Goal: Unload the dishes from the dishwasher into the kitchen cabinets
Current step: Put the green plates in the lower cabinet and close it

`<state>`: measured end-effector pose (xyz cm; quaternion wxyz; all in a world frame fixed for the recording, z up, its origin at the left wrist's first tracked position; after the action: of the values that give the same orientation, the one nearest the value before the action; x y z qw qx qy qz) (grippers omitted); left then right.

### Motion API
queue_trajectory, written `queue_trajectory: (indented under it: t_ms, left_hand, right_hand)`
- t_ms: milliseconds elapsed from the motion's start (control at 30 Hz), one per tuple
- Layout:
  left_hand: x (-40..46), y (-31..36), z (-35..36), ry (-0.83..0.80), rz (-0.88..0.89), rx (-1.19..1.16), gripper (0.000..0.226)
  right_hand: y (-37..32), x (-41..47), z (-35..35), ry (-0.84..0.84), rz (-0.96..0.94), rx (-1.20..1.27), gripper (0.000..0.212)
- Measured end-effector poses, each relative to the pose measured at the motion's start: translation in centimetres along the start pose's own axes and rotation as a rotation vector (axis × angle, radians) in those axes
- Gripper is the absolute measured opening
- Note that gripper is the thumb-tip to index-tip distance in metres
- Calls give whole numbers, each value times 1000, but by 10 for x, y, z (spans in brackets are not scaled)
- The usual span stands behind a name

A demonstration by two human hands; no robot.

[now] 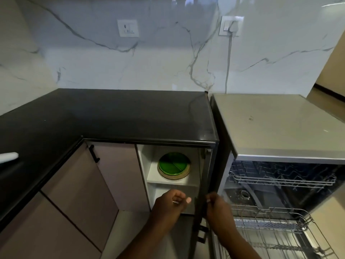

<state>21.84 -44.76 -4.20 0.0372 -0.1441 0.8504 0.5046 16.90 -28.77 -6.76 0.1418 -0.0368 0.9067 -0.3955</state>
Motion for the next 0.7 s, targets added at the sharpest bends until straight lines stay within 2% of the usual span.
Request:
queue_trajectory:
  t_ms: [67,167,233,333,400,467,567,700]
  left_hand:
    - [5,-7,0,28,47,85,24]
    - [13,-25,-15,188,106,200,29]
    - [19,-36,-31,265,211,367,35]
    - [26,-40,-62,403,378,641,20]
    - [44,-46,-74,319,339,711,37]
    - [59,-49,-76,275,368,816,52]
    - [76,-51,-77,310,448,929,43]
    - [104,-55,-97,334,413,907,41]
  right_hand:
    - [-7,-1,18,-111,-104,-24,20]
    - [-13,8,50,-155,-194,-15,28]
    - [-23,17,59,-60,-289,-95,33]
    - [-44,30,62,-2,-422,-146,32]
    - [-58,47,70,4,-565,-285,33]
    - [-69,63,73,36,-683,-374,43]
    - [-91,85,70,87,-774,-464,52]
    - [-104,111,68,139,-890,-522,43]
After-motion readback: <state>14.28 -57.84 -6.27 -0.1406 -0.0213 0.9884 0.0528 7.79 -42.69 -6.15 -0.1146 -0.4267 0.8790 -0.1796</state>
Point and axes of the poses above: each hand's wrist, its own x-axis towards the middle knuckle, its own z-axis out of the palm, y = z × x, the point moved 2 cm from there along x, towards the middle knuckle, and after that the axes turned 3 degrees about -y, right-handed, at the moved point
